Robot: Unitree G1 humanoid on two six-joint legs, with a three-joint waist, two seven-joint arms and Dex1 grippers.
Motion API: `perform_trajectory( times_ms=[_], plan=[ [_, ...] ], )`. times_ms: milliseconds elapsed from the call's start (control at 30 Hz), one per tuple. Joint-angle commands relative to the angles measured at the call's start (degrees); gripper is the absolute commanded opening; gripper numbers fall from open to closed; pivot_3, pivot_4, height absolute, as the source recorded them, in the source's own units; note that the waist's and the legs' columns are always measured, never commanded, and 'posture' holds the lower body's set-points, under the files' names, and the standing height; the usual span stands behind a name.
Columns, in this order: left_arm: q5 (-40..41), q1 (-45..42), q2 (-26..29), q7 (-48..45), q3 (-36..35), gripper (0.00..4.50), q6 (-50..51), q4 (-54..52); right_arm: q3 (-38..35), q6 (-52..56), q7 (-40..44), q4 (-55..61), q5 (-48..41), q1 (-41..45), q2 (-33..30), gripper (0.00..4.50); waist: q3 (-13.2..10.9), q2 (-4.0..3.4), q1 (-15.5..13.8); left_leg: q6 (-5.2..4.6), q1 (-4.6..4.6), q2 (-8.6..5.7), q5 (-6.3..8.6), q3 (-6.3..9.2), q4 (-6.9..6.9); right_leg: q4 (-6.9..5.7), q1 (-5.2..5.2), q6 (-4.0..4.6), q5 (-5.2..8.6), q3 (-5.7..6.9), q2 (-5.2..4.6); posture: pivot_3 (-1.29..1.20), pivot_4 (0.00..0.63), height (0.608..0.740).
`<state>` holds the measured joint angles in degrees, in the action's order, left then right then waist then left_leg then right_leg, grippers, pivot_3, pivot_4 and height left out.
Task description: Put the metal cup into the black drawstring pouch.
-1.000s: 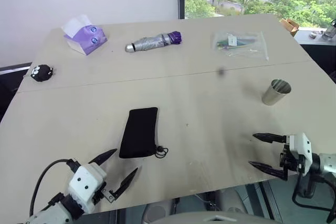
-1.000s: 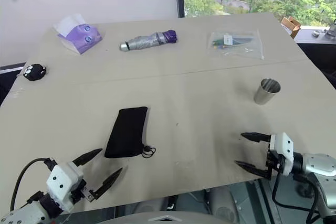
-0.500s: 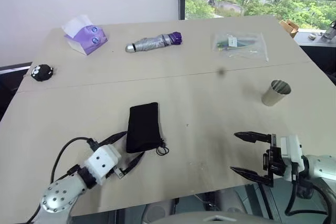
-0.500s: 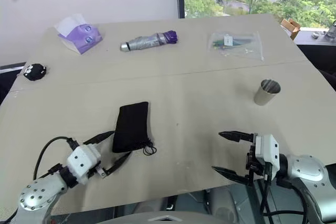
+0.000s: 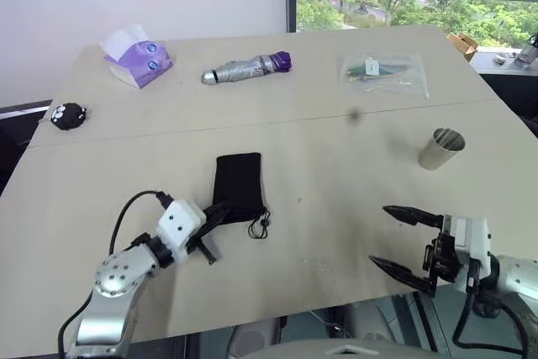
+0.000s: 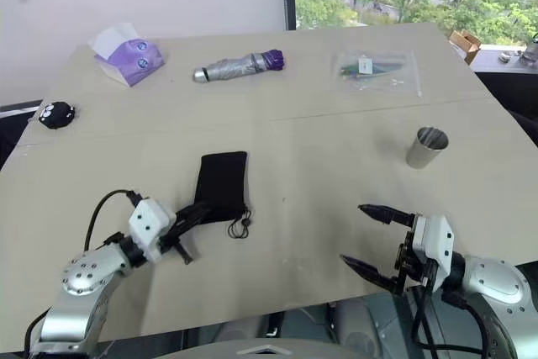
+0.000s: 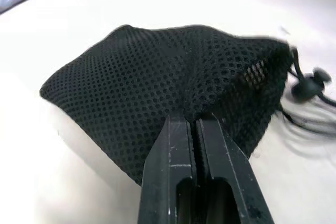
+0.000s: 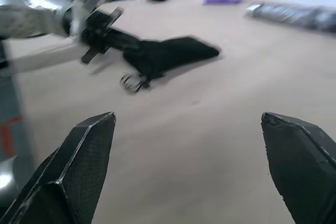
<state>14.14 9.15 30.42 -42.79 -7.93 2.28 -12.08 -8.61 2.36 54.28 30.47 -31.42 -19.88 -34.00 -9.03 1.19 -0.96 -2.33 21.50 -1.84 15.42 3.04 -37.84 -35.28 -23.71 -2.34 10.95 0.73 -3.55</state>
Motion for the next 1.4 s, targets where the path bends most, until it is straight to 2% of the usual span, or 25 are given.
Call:
perform_trajectory(
  times_ms=[33, 200, 433, 600, 667, 967, 1067, 1167, 1233, 1300, 1333, 1367, 1400],
  plan=[
    [5.04, -8.40, -3.57, 5.22, 2.75, 0.06, 12.71, -4.65, -4.90, 0.42, -6.42, 1.57, 1.02, 4.57, 0.14, 4.50, -0.02, -0.01, -0.12, 0.00, 0.05, -0.02, 0.00, 0.03, -0.19, -0.12, -0.01, -0.07, -0.03, 0.03, 0.02, 0.00, 0.150, 0.740],
    [11.88, -20.56, -10.58, 13.19, 2.96, 0.06, 27.75, -5.11, -8.67, 5.54, -15.06, 1.08, 3.83, 12.18, -1.23, 4.50, 0.02, 0.06, 0.03, 0.00, 0.07, -0.08, 0.00, 0.07, -0.53, -0.32, 0.05, -0.34, -0.20, -0.06, 0.26, 0.00, 0.150, 0.740],
    [17.93, -35.75, -18.17, 23.05, 0.79, 0.06, 41.24, -1.03, -10.22, 14.19, -19.38, -0.74, 12.88, 19.07, -11.21, 4.50, 0.01, 0.07, 0.05, 0.01, 0.15, -0.10, -0.01, 0.07, -0.51, -0.34, 0.00, -0.11, -0.35, -0.11, 0.37, 0.00, 0.150, 0.740],
    [17.19, -42.64, -20.22, 26.57, 1.40, 0.06, 43.90, 3.18, -8.40, 23.77, -18.23, -2.12, 15.40, 20.66, -17.86, 4.50, -0.03, 0.02, 0.07, 0.02, 0.15, -0.10, -0.01, 0.02, -0.47, -0.30, 0.00, -0.10, -0.35, -0.17, 0.39, 0.00, 0.150, 0.740],
    [16.91, -44.93, -20.70, 26.89, 2.10, 0.06, 44.25, 4.11, -6.58, 24.33, -17.40, -5.11, 17.85, 20.85, -19.85, 4.50, -0.10, 0.11, -0.11, 0.00, 0.23, -0.14, -0.02, 0.00, -0.50, -0.23, -0.02, -0.10, -0.36, -0.18, 0.36, 0.00, 0.150, 0.740],
    [16.13, -47.56, -20.83, 27.37, 3.31, 0.06, 46.64, 4.38, 2.56, 19.87, -15.35, -18.43, 25.07, 28.40, -20.37, 4.50, -0.11, 0.14, 0.19, 0.16, 0.21, -0.12, -0.10, -0.16, -0.51, -0.16, -0.05, -0.11, -0.36, -0.31, 0.37, 0.00, 0.150, 0.740],
    [11.95, -46.95, -18.32, 26.45, 7.99, 0.06, 45.01, 2.65, 4.04, 17.88, -14.45, -22.20, 26.72, 30.93, -20.34, 4.50, -0.11, 0.14, 0.16, 0.23, 0.22, -0.12, -0.14, -0.14, -0.51, -0.16, -0.05, -0.10, -0.36, -0.29, 0.37, 0.00, 0.150, 0.740],
    [10.90, -46.14, -17.53, 26.05, 10.19, 0.00, 45.57, 1.28, 5.23, 15.52, -13.31, -24.56, 28.56, 31.70, -20.92, 3.67, -0.11, 0.14, 0.08, 0.24, 0.24, -0.13, -0.15, -0.15, -0.50, -0.13, -0.05, -0.10, -0.36, -0.30, 0.37, 0.00, 0.150, 0.740],
    [11.20, -46.05, -18.06, 26.49, 10.01, 0.00, 46.46, 0.91, 6.01, 14.75, -12.38, -25.48, 29.81, 31.86, -21.66, 2.83, -0.11, 0.13, 0.08, 0.25, 0.25, -0.13, -0.15, -0.15, -0.50, -0.10, -0.05, -0.11, -0.36, -0.30, 0.34, 0.00, 0.150, 0.740],
    [11.06, -46.17, -18.37, 26.50, 10.03, 0.00, 46.71, 0.69, 6.51, 14.74, -11.57, -26.02, 30.86, 32.00, -22.36, 1.83, -0.11, 0.13, 0.10, 0.27, 0.27, -0.13, -0.16, -0.16, -0.50, -0.08, -0.05, -0.11, -0.36, -0.31, 0.32, 0.00, 0.150, 0.740],
    [11.11, -46.39, -18.62, 26.57, 9.95, 0.00, 47.05, 0.75, 6.65, 14.69, -11.16, -26.25, 31.34, 32.04, -22.70, 1.15, -0.11, 0.13, 0.11, 0.27, 0.26, -0.13, -0.16, -0.16, -0.50, -0.07, -0.05, -0.11, -0.36, -0.31, 0.32, 0.00, 0.150, 0.740],
    [11.09, -46.65, -18.83, 26.65, 9.91, 0.00, 47.30, 0.91, 6.78, 14.69, -10.86, -26.43, 31.78, 32.06, -23.04, 0.71, -0.11, 0.13, 0.12, 0.27, 0.26, -0.13, -0.16, -0.16, -0.50, -0.07, -0.05, -0.11, -0.36, -0.31, 0.32, 0.00, 0.150, 0.740],
    [10.77, -46.91, -18.83, 26.55, 10.15, 0.00, 47.10, 1.11, 6.93, 14.83, -10.57, -26.53, 32.24, 32.01, -23.47, 0.09, -0.12, 0.13, 0.11, 0.27, 0.26, -0.13, -0.16, -0.16, -0.50, -0.07, -0.05, -0.11, -0.36, -0.31, 0.32, 0.00, 0.150, 0.740]
  ],
)
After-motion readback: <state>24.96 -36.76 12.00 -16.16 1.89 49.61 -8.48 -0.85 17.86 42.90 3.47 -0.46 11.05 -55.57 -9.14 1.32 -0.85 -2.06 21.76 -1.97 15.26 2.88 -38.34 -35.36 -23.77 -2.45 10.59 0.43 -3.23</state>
